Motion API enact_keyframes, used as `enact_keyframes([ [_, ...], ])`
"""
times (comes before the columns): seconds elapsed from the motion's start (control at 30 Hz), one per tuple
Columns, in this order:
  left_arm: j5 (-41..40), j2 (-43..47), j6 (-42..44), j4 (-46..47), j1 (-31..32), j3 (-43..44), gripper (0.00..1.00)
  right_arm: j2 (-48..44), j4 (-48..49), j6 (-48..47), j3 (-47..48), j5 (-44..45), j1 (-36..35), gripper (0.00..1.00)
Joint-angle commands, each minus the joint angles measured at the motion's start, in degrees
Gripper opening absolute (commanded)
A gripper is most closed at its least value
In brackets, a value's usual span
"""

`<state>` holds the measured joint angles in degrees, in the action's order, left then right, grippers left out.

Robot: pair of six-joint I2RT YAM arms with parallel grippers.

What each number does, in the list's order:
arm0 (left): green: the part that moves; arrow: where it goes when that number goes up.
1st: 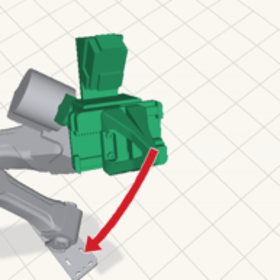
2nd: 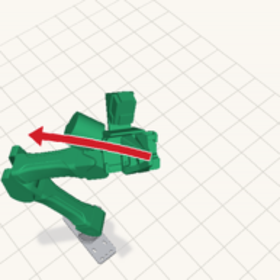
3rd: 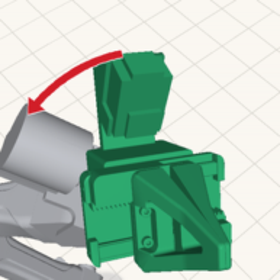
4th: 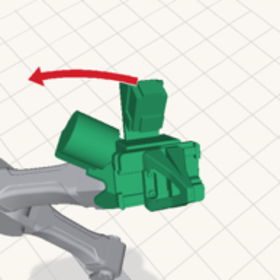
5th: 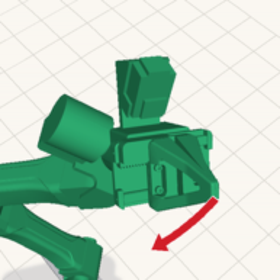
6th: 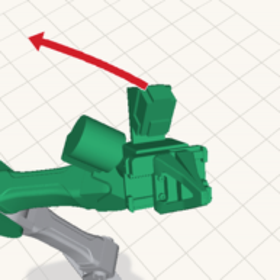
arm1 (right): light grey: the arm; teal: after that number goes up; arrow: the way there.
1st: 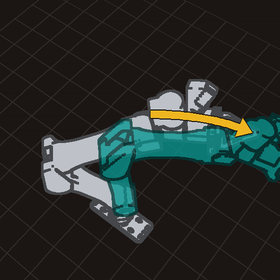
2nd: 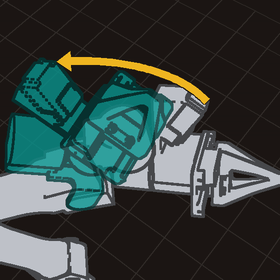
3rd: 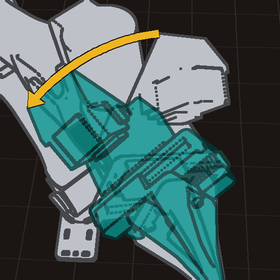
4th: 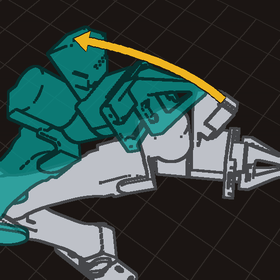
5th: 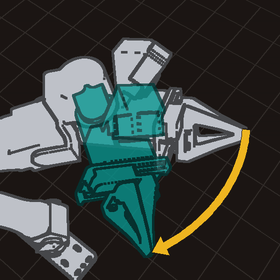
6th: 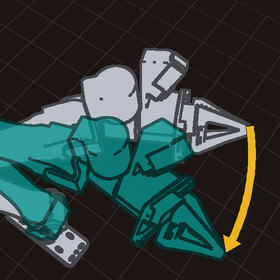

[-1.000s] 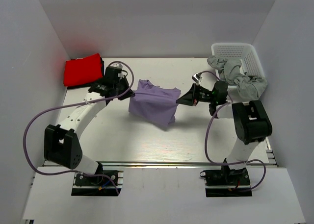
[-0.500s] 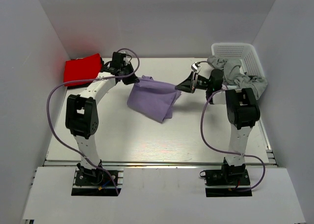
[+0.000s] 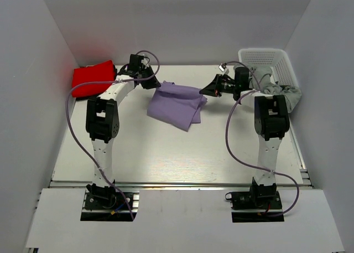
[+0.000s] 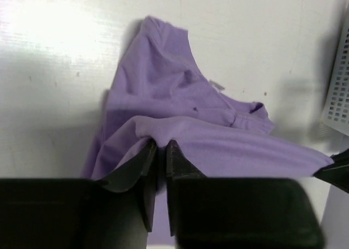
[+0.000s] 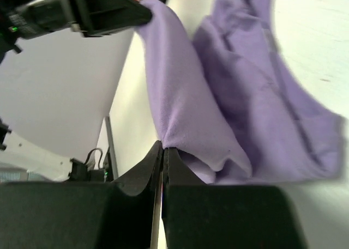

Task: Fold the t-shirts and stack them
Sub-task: Fold the long partially folded tshirt into a neat square, then put the neatly folded tshirt into the corner of the board with the left arm

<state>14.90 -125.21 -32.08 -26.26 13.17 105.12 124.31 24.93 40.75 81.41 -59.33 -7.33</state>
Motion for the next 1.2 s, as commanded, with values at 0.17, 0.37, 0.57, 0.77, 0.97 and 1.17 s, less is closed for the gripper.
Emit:
enact_keyframes([
  [0.17,5.7,-7.5,-0.2,8.7,-2.4,13.7,1.0,6.3,-13.1,-10.4,16.2,11.3,2.8,0.73],
  [0.37,7.8,-7.0,3.1,9.2,-2.9,12.5,1.0,-1.3,-23.1,-19.5,13.6,25.0,2.1,0.9],
  [0.57,7.8,-1.4,11.1,9.8,0.9,3.7,1.0,-7.4,-29.8,-27.1,8.0,28.2,-1.8,0.9],
  [0.77,7.8,-1.3,14.0,11.1,4.5,2.7,1.0,-9.6,-27.0,-25.4,2.8,26.2,-7.2,0.9],
  [0.97,6.9,-11.8,13.4,8.2,5.2,12.7,1.0,-3.9,-20.6,-20.4,3.8,21.4,-7.3,0.9],
  [1.17,3.6,-17.7,11.5,7.5,4.1,16.8,1.0,3.6,-19.5,-16.3,7.0,22.4,-6.2,0.9],
])
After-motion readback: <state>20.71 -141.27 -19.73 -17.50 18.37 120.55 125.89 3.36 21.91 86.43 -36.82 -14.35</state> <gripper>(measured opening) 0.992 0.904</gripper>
